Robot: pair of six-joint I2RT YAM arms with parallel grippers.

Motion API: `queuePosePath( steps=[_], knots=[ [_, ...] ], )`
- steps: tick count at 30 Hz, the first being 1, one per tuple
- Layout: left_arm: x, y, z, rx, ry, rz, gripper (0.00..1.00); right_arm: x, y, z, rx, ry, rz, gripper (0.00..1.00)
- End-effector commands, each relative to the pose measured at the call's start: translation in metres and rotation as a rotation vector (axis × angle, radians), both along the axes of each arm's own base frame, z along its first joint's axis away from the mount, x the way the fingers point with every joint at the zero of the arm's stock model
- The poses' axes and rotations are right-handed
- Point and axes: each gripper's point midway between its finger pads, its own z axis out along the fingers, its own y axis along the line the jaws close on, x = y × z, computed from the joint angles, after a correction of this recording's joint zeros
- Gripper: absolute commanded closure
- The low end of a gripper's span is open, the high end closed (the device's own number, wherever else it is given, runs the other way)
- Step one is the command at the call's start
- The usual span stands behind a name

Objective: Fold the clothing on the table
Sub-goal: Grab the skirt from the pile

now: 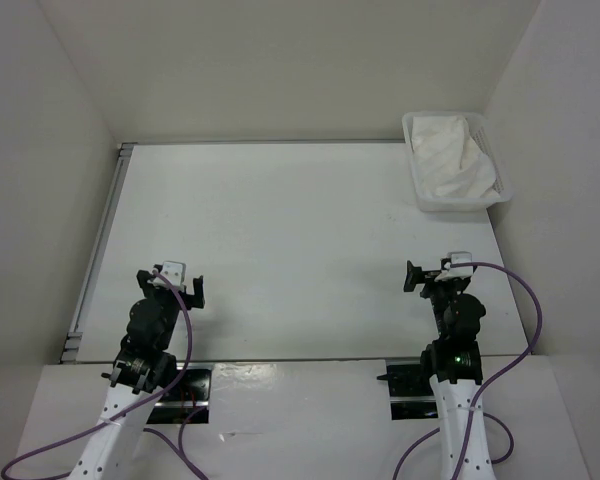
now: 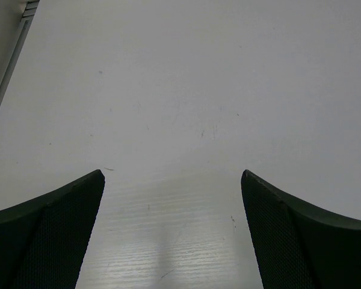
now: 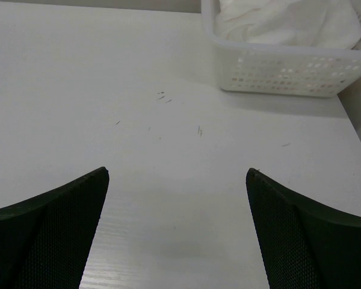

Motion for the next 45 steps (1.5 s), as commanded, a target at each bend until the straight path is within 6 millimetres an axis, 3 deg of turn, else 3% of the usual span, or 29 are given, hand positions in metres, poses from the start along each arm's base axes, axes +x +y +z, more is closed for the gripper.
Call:
queuePosePath(
  steps=[1, 12, 15, 16, 17, 21, 22, 24, 27, 28, 31, 33, 34, 35, 36, 38, 39, 41, 42, 45],
  knots=[
    [0.002, 0.0, 0.014, -0.053, -0.113, 0.01, 0.0, 0.0, -0.002, -0.004, -0.013, -0.037, -0.003, 0.01],
    [0.002, 0.0, 0.014, -0.053, -0.113, 0.01, 0.0, 0.001, 0.002, -0.002, -0.023, -0.046, 0.02, 0.01],
    [0.002, 0.0, 0.014, -0.053, -0.113, 0.01, 0.0, -0.002, 0.011, 0.027, -0.006, -0.111, 0.063, 0.01],
    [0.002, 0.0, 0.014, -0.053, -0.113, 0.01, 0.0, -0.006, 0.01, 0.051, 0.027, -0.164, 0.051, 0.01],
    [0.002, 0.0, 0.014, -0.053, -0.113, 0.01, 0.0, -0.008, 0.011, 0.063, 0.038, -0.187, 0.053, 0.01],
    [0.002, 0.0, 0.014, -0.053, -0.113, 0.01, 0.0, -0.021, 0.012, 0.117, -0.106, -0.322, 0.066, 0.01],
    [0.002, 0.0, 0.014, -0.053, -0.113, 0.01, 0.0, -0.025, 0.012, 0.141, -0.119, -0.359, 0.064, 0.01],
    [0.002, 0.0, 0.014, -0.053, -0.113, 0.01, 0.0, -0.021, 0.007, 0.159, -0.124, -0.347, 0.04, 0.01],
    [0.002, 0.0, 0.014, -0.053, -0.113, 0.01, 0.0, 0.005, -0.013, 0.178, -0.007, -0.207, -0.065, 0.01],
    [0.002, 0.0, 0.014, -0.053, -0.113, 0.01, 0.0, 0.004, -0.018, 0.2, 0.027, -0.228, -0.098, 0.01],
    [0.002, 0.0, 0.014, -0.053, -0.113, 0.01, 0.0, 0.004, -0.026, 0.223, 0.059, -0.182, -0.142, 0.01],
    [0.002, 0.0, 0.014, -0.053, -0.113, 0.01, 0.0, 0.022, -0.032, 0.205, 0.085, -0.019, -0.178, 0.01],
    [0.002, 0.0, 0.014, -0.053, -0.113, 0.01, 0.0, 0.024, -0.034, 0.228, 0.085, -0.028, -0.189, 0.01],
    [0.002, 0.0, 0.014, -0.053, -0.113, 0.01, 0.0, 0.045, -0.043, 0.211, 0.083, 0.072, -0.232, 0.01],
    [0.002, 0.0, 0.014, -0.053, -0.113, 0.01, 0.0, 0.047, -0.048, 0.215, 0.072, 0.125, -0.252, 0.01],
    [0.002, 0.0, 0.014, -0.053, -0.113, 0.01, 0.0, 0.065, -0.044, 0.201, 0.003, 0.241, -0.179, 0.01],
    [0.002, 0.0, 0.014, -0.053, -0.113, 0.01, 0.0, 0.084, -0.047, 0.188, -0.075, 0.324, -0.148, 0.01],
    [0.002, 0.0, 0.014, -0.044, -0.114, 0.011, 0.0, 0.095, -0.054, 0.163, -0.063, 0.432, -0.15, 0.01],
    [0.001, 0.0, 0.019, -0.046, -0.122, 0.011, 0.0, 0.108, -0.055, 0.143, -0.023, 0.492, -0.141, 0.01],
    [-0.002, 0.004, 0.063, 0.033, -0.239, -0.003, 0.0, 0.118, -0.06, 0.115, 0.07, 0.533, -0.091, 0.01]
  ],
)
